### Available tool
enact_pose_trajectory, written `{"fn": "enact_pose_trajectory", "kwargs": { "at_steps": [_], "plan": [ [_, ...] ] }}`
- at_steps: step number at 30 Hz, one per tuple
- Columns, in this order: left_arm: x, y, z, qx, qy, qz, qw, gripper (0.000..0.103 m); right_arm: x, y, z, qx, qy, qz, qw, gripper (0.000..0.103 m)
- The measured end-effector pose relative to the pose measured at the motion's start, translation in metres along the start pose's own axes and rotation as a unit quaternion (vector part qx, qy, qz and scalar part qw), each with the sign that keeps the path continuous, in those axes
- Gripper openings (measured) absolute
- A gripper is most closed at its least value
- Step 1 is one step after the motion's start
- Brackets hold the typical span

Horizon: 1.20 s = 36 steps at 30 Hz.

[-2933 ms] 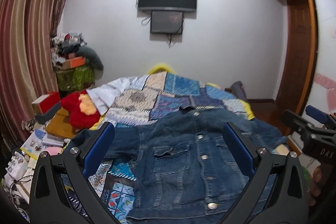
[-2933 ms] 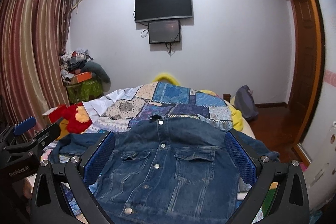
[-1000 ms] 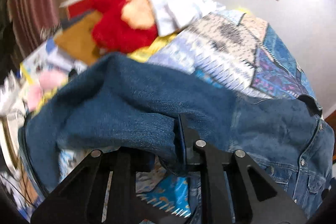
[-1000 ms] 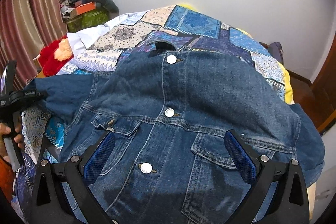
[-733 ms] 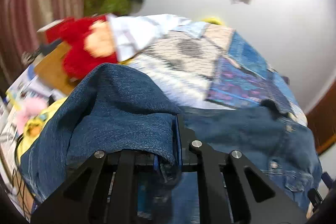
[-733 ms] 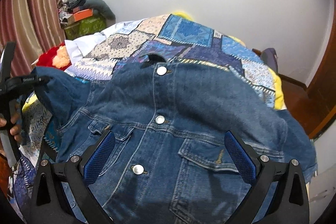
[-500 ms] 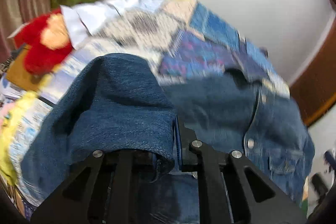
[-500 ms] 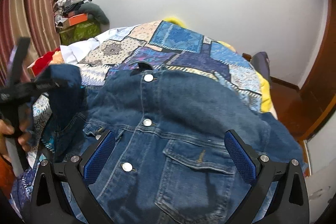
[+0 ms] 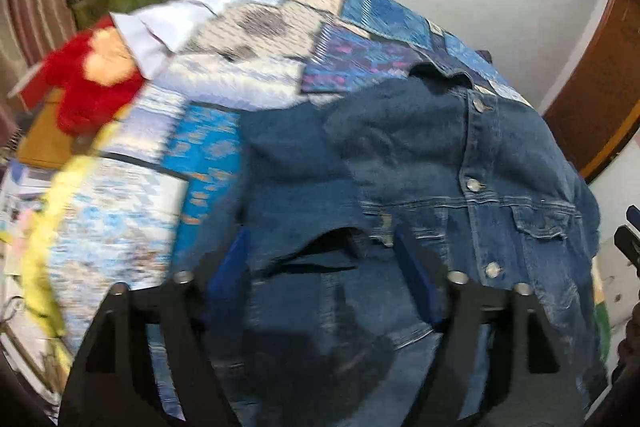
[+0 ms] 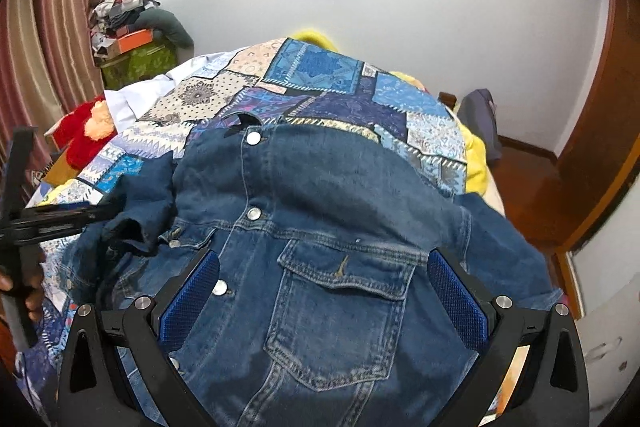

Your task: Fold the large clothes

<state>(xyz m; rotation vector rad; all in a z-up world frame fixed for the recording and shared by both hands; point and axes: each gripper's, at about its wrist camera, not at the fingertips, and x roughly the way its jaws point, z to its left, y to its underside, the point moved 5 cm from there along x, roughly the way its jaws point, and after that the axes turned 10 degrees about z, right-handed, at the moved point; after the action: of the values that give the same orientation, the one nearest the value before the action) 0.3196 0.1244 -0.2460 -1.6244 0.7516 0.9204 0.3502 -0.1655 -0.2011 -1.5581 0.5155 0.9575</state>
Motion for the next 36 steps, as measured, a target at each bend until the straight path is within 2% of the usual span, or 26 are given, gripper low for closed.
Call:
{"fn": "enact_pose_trajectory", "kwargs": {
  "at_steps": [3,6,11,14,16,17,21,24,26,30,33,36],
  "plan": [
    [0.001,0.011,0.027,-0.018,-0.025,0.011,0.9995,0.082,0.000,0.006,0.004,0.001,-0.002,0.004,1.000,0.103],
    [0.025,0.028,0.051,-0.037,-0.041,0.057,0.9968,0.082,0.001,0.011,0.006,0.003,-0.007,0.011,1.000,0.103],
    [0.061,0.048,0.072,-0.057,-0.062,0.103,0.9911,0.081,0.005,0.019,0.008,0.004,-0.008,0.024,1.000,0.103],
    [0.074,0.048,0.070,-0.043,-0.075,0.102,0.9910,0.081,0.007,0.023,0.009,0.001,-0.005,0.029,1.000,0.103],
    [0.078,0.043,0.064,-0.023,-0.086,0.094,0.9916,0.070,0.008,0.025,0.010,-0.001,-0.003,0.031,1.000,0.103],
    [0.081,0.041,0.063,-0.016,-0.095,0.094,0.9909,0.054,0.009,0.026,0.010,-0.001,-0.002,0.032,0.999,0.103],
    [0.091,0.032,0.067,-0.017,-0.107,0.106,0.9885,0.024,0.014,0.027,0.010,-0.005,0.001,0.037,0.999,0.103],
    [0.087,0.027,0.073,-0.028,-0.102,0.104,0.9889,0.011,0.016,0.027,0.010,-0.009,0.003,0.036,0.999,0.103],
    [0.078,0.022,0.075,-0.040,-0.087,0.100,0.9904,0.011,0.018,0.026,0.010,-0.010,0.003,0.034,0.999,0.103],
    [0.039,0.002,0.076,-0.067,-0.038,0.062,0.9951,0.010,0.021,0.024,0.005,-0.003,-0.001,0.032,0.999,0.103],
    [0.009,-0.020,0.062,-0.053,-0.015,0.031,0.9980,0.010,0.023,0.021,-0.002,0.008,-0.004,0.032,0.999,0.103],
    [-0.022,-0.048,0.030,-0.026,0.020,-0.001,0.9995,0.010,0.022,0.018,-0.011,0.021,-0.011,0.027,0.999,0.103]
  ]
}}
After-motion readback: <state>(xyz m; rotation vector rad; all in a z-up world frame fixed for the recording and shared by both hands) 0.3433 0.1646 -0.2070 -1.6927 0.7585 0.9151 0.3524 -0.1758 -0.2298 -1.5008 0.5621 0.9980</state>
